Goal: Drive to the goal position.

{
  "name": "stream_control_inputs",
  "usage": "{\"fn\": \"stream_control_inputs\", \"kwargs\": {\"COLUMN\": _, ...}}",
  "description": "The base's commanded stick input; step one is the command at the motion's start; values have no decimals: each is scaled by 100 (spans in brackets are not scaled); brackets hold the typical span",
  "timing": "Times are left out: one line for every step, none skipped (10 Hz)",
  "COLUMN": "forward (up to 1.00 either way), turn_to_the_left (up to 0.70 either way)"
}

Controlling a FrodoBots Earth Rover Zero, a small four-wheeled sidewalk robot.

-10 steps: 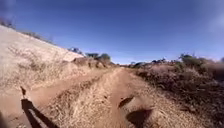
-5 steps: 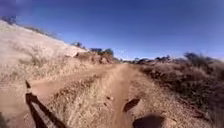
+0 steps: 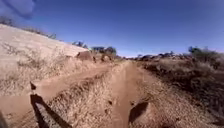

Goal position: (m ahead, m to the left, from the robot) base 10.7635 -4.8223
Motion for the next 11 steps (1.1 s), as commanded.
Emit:
{"fn": "stream_control_inputs", "kwargs": {"forward": 50, "turn_to_the_left": 0}}
{"fn": "stream_control_inputs", "kwargs": {"forward": 50, "turn_to_the_left": 0}}
{"fn": "stream_control_inputs", "kwargs": {"forward": 50, "turn_to_the_left": 0}}
{"fn": "stream_control_inputs", "kwargs": {"forward": 50, "turn_to_the_left": 0}}
{"fn": "stream_control_inputs", "kwargs": {"forward": 50, "turn_to_the_left": 0}}
{"fn": "stream_control_inputs", "kwargs": {"forward": 50, "turn_to_the_left": 0}}
{"fn": "stream_control_inputs", "kwargs": {"forward": 50, "turn_to_the_left": 0}}
{"fn": "stream_control_inputs", "kwargs": {"forward": 50, "turn_to_the_left": 0}}
{"fn": "stream_control_inputs", "kwargs": {"forward": 50, "turn_to_the_left": 0}}
{"fn": "stream_control_inputs", "kwargs": {"forward": 50, "turn_to_the_left": 0}}
{"fn": "stream_control_inputs", "kwargs": {"forward": 50, "turn_to_the_left": 0}}
